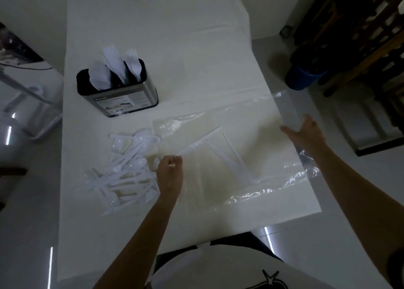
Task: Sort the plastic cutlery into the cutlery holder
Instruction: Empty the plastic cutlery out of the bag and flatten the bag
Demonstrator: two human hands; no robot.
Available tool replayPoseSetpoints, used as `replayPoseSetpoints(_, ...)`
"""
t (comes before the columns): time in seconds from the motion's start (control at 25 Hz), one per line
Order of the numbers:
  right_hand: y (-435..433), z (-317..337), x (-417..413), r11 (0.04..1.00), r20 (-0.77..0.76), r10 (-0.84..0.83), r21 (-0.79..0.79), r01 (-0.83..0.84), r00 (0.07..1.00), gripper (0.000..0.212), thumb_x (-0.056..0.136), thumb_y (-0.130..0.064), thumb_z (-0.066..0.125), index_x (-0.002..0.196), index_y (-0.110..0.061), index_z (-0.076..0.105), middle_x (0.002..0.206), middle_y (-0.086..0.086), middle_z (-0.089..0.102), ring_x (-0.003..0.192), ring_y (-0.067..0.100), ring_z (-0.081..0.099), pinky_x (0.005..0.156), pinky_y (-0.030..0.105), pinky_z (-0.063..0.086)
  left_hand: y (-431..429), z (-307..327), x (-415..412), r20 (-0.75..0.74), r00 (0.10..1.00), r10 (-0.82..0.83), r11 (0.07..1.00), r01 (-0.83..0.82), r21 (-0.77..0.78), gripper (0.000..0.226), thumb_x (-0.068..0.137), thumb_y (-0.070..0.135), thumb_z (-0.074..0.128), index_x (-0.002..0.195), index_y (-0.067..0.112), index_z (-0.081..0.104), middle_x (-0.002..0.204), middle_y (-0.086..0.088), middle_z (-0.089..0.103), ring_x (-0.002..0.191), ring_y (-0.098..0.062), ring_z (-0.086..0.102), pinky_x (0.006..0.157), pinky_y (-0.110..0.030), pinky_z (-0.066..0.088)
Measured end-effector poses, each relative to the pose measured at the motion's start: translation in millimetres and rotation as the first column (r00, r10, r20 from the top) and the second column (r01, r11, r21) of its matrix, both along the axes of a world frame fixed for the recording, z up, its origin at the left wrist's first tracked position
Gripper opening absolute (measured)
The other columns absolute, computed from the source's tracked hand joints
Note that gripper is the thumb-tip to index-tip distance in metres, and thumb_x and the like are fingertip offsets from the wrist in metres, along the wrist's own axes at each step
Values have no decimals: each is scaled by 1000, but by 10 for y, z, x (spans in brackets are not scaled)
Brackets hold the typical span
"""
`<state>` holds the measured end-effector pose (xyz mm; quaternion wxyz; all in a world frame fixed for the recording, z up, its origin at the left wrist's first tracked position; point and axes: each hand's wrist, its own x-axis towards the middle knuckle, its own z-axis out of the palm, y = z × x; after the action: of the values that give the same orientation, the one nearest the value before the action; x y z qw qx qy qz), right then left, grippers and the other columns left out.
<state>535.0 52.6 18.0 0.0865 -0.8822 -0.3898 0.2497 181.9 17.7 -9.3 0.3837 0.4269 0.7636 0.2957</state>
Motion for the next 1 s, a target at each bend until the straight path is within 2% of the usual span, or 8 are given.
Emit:
replayPoseSetpoints(0.12, 56, -153, -30, 996, -94, 35, -84, -43, 995, 113, 64, -70, 66, 147, -12, 15, 145, 19, 38, 130, 37, 42, 106, 46, 36, -2, -59, 35, -127, 991, 31, 998, -24, 55, 28, 94, 22, 51, 83, -1, 62, 81, -8, 56, 76, -17, 50, 61, -21, 34)
replayPoseSetpoints(0.24, 76, -176, -89, 991, -6, 70, -113, -71, 997, 106, 73, -56, 70, 146, -5, 14, 144, 23, 38, 131, 39, 41, 102, 45, 37, 33, -201, 30, -217, 976, 13, 999, -4, 43, 34, 95, 26, 45, 78, 2, 63, 78, -11, 60, 73, -23, 56, 62, -27, 40)
replayPoseSetpoints(0.36, 68, -155, -72, 987, 11, 90, -138, -87, 996, 78, 79, -42, 71, 132, 5, 37, 129, 25, 52, 118, 41, 52, 89, 43, 46, 61, -280, 50, -267, 964, 5, 999, 9, 49, 44, 92, 33, 36, 76, 3, 63, 76, -16, 62, 72, -28, 59, 65, -32, 45)
replayPoseSetpoints(0.52, 98, -128, -67, 973, 105, 214, 66, -221, 971, 36, 93, -26, 53, 115, 2, 53, 113, 25, 57, 105, 41, 57, 84, 41, 46, 81, -221, 105, -272, 960, 60, 997, -44, 64, 40, 95, 29, 37, 81, 1, 62, 83, -18, 60, 77, -30, 57, 71, -39, 48)
replayPoseSetpoints(0.64, 142, -32, -95, 960, -201, 149, 262, -93, 968, 30, 97, -26, 46, 111, 1, 47, 101, 23, 64, 83, 35, 65, 67, 38, 56, 54, -125, 153, -220, 972, 83, 995, -67, 78, 36, 100, 24, 36, 82, -1, 56, 80, -14, 55, 76, -27, 52, 69, -37, 41)
replayPoseSetpoints(0.76, 163, 153, -171, 990, -370, 119, 118, -80, 921, 39, 86, -50, 59, 87, -12, 50, 71, 8, 62, 51, 15, 52, 43, 19, 43, 71, -35, 205, -226, 968, 109, 994, -98, 58, 35, 101, 24, 32, 91, -1, 55, 80, -9, 51, 75, -23, 48, 68, -33, 34)
replayPoseSetpoints(0.84, 176, 280, -214, 976, -404, 167, -60, -209, 899, 41, 79, -52, 67, 72, -17, 46, 58, -1, 44, 48, 11, 41, 45, 19, 33, 76, -19, 210, -242, 965, 102, 994, -91, 54, 36, 101, 25, 30, 92, 0, 54, 81, -11, 52, 76, -23, 47, 68, -33, 34)
replayPoseSetpoints(1.0, 224, 553, -178, 958, -591, 59, 261, 122, 804, 19, 84, -30, 67, 77, -13, 61, 68, 4, 51, 59, 15, 48, 60, 23, 44, 52, -10, 167, -229, 967, 115, 990, -94, 103, 37, 102, 25, 30, 92, 1, 56, 83, -12, 56, 75, -22, 50, 67, -32, 37)
